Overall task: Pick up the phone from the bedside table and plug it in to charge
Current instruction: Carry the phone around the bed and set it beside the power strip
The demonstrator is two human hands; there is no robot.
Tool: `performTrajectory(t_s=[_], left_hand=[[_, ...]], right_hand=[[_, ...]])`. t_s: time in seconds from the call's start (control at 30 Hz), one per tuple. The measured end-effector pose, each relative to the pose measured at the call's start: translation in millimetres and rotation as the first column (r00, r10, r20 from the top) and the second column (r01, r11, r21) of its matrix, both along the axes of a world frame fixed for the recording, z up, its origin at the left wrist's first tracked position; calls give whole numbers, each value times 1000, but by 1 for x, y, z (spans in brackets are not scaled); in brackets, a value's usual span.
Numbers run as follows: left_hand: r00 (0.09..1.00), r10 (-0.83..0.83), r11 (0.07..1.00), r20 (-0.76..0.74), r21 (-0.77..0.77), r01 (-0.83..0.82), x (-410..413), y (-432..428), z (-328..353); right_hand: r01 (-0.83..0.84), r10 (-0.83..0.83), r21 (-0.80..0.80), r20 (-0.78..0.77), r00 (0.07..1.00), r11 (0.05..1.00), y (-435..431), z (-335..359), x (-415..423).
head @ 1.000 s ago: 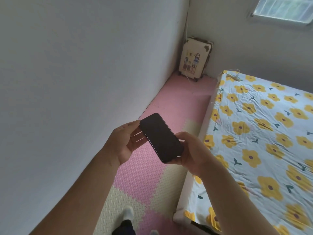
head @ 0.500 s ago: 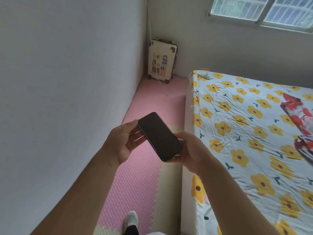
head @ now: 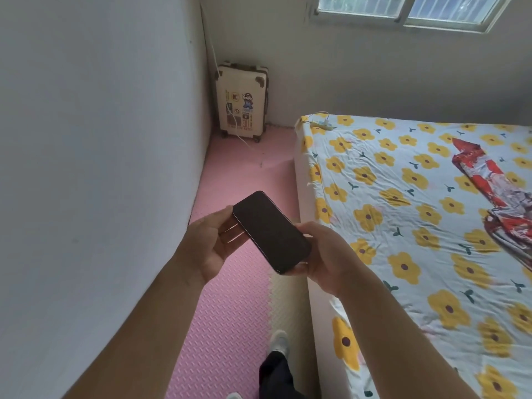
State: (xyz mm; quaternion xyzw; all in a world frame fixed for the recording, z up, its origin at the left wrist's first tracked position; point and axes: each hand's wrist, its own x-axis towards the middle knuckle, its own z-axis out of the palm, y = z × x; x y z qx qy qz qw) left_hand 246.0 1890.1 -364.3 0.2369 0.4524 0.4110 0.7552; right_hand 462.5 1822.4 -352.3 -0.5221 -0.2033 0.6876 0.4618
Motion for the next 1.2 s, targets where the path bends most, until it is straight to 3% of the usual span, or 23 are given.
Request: performTrajectory(t_s=[0.4,0.73,1.2], left_hand=[[997,-23,1000,-76,-12,22,93,146,4],[999,-2,998,-53,-67,-2,162,239,10],[995,-98,991,-4,-87,98,199,423,-13]], right_hand=[[39,-39,3,-23,999,999,147,-19,92],[44,-45,24,28,999,999,239,-12,155],[202,-198,-77,61,978,976,391,-10,174]])
